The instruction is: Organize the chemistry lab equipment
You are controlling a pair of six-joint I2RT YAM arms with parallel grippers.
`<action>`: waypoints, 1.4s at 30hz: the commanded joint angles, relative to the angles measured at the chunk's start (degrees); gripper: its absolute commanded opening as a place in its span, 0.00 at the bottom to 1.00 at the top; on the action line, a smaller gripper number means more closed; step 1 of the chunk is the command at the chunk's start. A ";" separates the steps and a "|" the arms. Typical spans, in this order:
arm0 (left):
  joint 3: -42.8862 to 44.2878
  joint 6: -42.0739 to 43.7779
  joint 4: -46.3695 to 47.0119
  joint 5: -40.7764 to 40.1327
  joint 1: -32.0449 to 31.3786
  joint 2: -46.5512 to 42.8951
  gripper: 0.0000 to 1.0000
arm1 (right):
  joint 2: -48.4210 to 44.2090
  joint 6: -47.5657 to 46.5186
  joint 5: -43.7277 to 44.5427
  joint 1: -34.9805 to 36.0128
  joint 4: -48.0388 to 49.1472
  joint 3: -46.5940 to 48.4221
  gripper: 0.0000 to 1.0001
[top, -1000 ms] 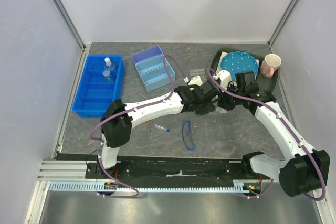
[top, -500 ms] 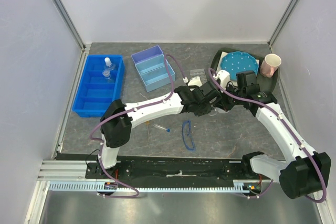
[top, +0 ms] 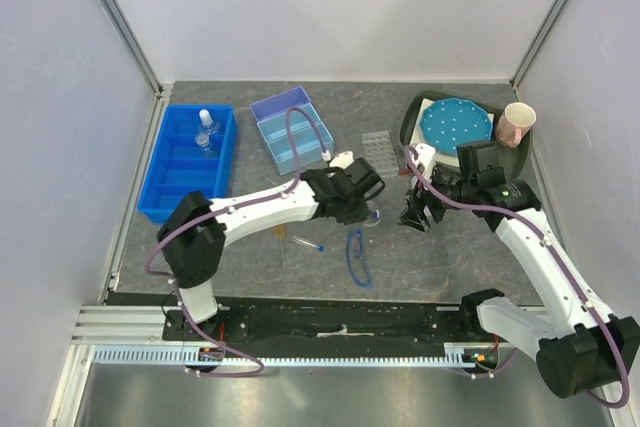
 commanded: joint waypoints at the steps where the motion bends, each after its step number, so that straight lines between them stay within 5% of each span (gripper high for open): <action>1: -7.19 9.19 6.47 4.92 4.55 -9.35 0.02 | -2.20 -5.05 -1.77 -0.02 -1.06 2.74 0.77; 10: -25.56 24.57 10.96 25.91 24.31 -31.15 0.02 | 0.43 -7.86 -10.29 -11.27 2.19 -2.36 0.89; 12: -25.67 28.86 7.56 29.44 32.65 -33.70 0.02 | 1.75 -8.12 -7.75 -11.80 1.58 -2.01 0.98; 20: -17.76 39.00 0.32 31.90 62.60 -31.00 0.02 | 1.05 -7.95 -3.88 -11.80 2.37 -3.41 0.98; 23: -14.86 38.74 1.46 31.91 68.78 -27.93 0.02 | 0.61 -7.86 -3.26 -11.89 2.37 -3.77 0.98; 32: -9.58 39.70 2.70 31.82 76.97 -19.48 0.02 | -0.18 -7.77 -2.47 -11.80 2.37 -4.03 0.98; 42: -8.88 42.25 4.01 28.57 78.39 -11.93 0.02 | -0.09 -7.77 -1.94 -11.89 2.63 -4.29 0.98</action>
